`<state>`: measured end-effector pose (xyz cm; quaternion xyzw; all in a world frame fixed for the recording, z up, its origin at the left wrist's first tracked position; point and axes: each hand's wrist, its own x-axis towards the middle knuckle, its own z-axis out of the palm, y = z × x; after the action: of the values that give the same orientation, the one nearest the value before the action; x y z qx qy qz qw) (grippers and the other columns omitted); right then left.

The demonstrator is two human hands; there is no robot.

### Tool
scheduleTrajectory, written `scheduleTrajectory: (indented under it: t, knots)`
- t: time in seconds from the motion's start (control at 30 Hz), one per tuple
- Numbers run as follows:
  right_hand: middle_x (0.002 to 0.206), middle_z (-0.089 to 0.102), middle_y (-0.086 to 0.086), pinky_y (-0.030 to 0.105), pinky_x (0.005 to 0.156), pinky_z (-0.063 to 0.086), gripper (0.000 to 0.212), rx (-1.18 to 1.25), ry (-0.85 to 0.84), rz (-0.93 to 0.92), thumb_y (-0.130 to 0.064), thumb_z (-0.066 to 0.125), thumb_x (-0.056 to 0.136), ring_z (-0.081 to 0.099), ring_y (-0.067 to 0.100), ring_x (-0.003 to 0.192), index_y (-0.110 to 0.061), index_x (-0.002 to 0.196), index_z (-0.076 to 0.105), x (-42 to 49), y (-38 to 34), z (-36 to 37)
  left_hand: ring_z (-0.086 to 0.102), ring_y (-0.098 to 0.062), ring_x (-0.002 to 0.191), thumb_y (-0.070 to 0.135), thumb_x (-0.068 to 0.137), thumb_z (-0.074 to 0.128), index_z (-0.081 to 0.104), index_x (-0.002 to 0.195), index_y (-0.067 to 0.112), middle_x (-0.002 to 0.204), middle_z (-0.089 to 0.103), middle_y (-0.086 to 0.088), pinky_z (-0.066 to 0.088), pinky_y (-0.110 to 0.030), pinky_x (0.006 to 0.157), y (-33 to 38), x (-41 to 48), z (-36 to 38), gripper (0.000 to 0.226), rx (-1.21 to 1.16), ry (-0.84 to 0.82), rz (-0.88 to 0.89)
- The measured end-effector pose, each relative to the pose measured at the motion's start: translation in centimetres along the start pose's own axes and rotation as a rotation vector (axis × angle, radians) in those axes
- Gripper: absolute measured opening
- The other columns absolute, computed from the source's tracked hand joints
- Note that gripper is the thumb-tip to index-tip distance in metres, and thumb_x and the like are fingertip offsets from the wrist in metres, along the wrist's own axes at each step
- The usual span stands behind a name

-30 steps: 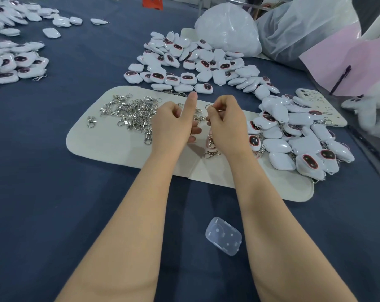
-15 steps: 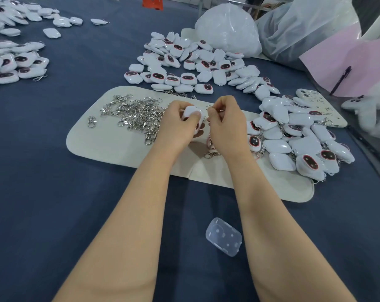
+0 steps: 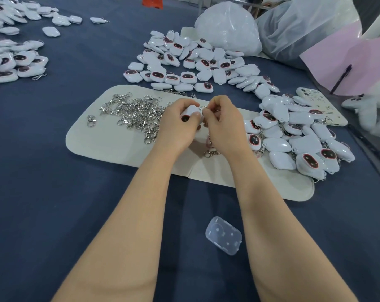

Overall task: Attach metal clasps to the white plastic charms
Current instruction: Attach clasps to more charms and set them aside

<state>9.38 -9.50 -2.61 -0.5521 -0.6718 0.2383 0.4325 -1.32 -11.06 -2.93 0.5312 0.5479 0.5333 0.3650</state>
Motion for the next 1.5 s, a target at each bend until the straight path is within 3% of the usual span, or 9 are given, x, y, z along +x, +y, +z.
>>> scheduleTrajectory:
  t: [0.13, 0.27, 0.4, 0.63, 0.83, 0.93, 1.1, 1.27, 1.5]
  knots:
    - [0.082, 0.061, 0.004, 0.039, 0.074, 0.050, 0.013, -0.003, -0.047, -0.010, -0.008, 0.051, 0.092, 0.059, 0.025, 0.080, -0.018, 0.085, 0.047, -0.1, 0.0, 0.0, 0.052, 0.021, 0.057, 0.006, 0.092, 0.051, 0.060, 0.108, 0.009, 0.083, 0.053, 0.015, 0.041, -0.002, 0.054, -0.2, 0.1, -0.1, 0.018, 0.069, 0.010, 0.042]
    - [0.080, 0.061, 0.002, 0.035, 0.069, 0.049, 0.021, -0.002, -0.071, -0.024, -0.008, 0.051, 0.093, 0.057, 0.021, 0.071, -0.024, 0.081, 0.045, -0.1, -0.1, -0.2, 0.057, 0.009, 0.063, 0.010, 0.093, 0.052, 0.060, 0.108, 0.012, 0.086, 0.055, 0.014, 0.051, -0.019, 0.070, -0.3, 0.2, -0.2, 0.018, 0.109, 0.017, 0.051]
    - [0.082, 0.061, 0.003, 0.033, 0.067, 0.047, 0.015, -0.033, -0.112, -0.035, -0.007, 0.051, 0.092, 0.057, 0.023, 0.074, -0.019, 0.084, 0.047, -0.2, -0.1, -0.3, 0.052, 0.019, 0.061, 0.010, 0.093, 0.052, 0.061, 0.109, 0.011, 0.085, 0.054, 0.017, 0.044, -0.007, 0.065, -0.6, 0.4, -0.4, 0.019, 0.134, 0.005, 0.054]
    - [0.082, 0.055, 0.004, 0.032, 0.066, 0.042, 0.008, -0.146, -0.138, -0.107, -0.002, 0.048, 0.091, 0.051, 0.024, 0.070, -0.010, 0.090, 0.050, -0.1, 0.2, -0.1, 0.062, -0.018, 0.089, 0.013, 0.093, 0.052, 0.062, 0.110, 0.018, 0.110, 0.061, -0.002, 0.049, -0.029, 0.085, -0.4, 0.3, -0.6, 0.020, 0.277, -0.041, 0.079]
    - [0.086, 0.057, -0.010, 0.012, 0.067, 0.042, 0.016, 0.031, -0.027, -0.064, -0.003, 0.052, 0.090, 0.056, 0.007, 0.075, -0.019, 0.093, 0.048, -0.3, 0.0, 0.7, 0.059, -0.021, 0.110, 0.016, 0.092, 0.057, 0.060, 0.114, 0.018, 0.114, 0.061, -0.001, 0.047, -0.034, 0.098, -0.3, 0.6, -0.7, 0.022, 0.026, 0.069, -0.052]
    - [0.086, 0.058, -0.013, 0.010, 0.075, 0.045, 0.017, 0.221, 0.041, 0.015, -0.002, 0.055, 0.090, 0.057, 0.003, 0.081, -0.018, 0.093, 0.051, -0.2, -0.3, 1.2, 0.066, -0.027, 0.096, 0.016, 0.091, 0.061, 0.056, 0.103, 0.012, 0.105, 0.065, -0.011, 0.054, -0.044, 0.088, -0.2, 0.7, -0.7, 0.014, -0.211, 0.099, -0.223]
    - [0.082, 0.061, -0.011, 0.022, 0.079, 0.049, 0.016, 0.318, 0.148, 0.064, -0.005, 0.057, 0.090, 0.059, 0.008, 0.080, -0.020, 0.088, 0.058, -0.1, -0.4, 1.1, 0.062, -0.007, 0.048, 0.008, 0.092, 0.059, 0.054, 0.090, 0.004, 0.074, 0.062, -0.007, 0.050, -0.016, 0.049, 0.4, 0.5, -0.4, 0.006, -0.594, 0.040, -0.376]
    - [0.088, 0.062, -0.007, 0.017, 0.075, 0.043, 0.015, 0.149, 0.180, -0.010, -0.006, 0.049, 0.094, 0.055, 0.007, 0.079, -0.016, 0.095, 0.060, -0.3, -0.6, 1.4, 0.045, -0.003, 0.035, 0.013, 0.090, 0.062, 0.056, 0.091, 0.006, 0.062, 0.051, -0.004, 0.037, -0.012, 0.035, 0.5, 0.5, -0.7, 0.009, -0.542, 0.003, -0.467]
    - [0.094, 0.059, 0.002, 0.017, 0.073, 0.032, 0.019, -0.073, 0.066, -0.134, 0.000, 0.043, 0.094, 0.048, 0.011, 0.082, -0.003, 0.101, 0.061, -0.2, -0.5, 0.8, 0.044, -0.005, 0.039, 0.012, 0.089, 0.062, 0.063, 0.081, 0.014, 0.060, 0.052, 0.000, 0.040, -0.015, 0.041, 0.4, 0.5, -0.9, 0.008, -0.415, 0.083, -0.365]
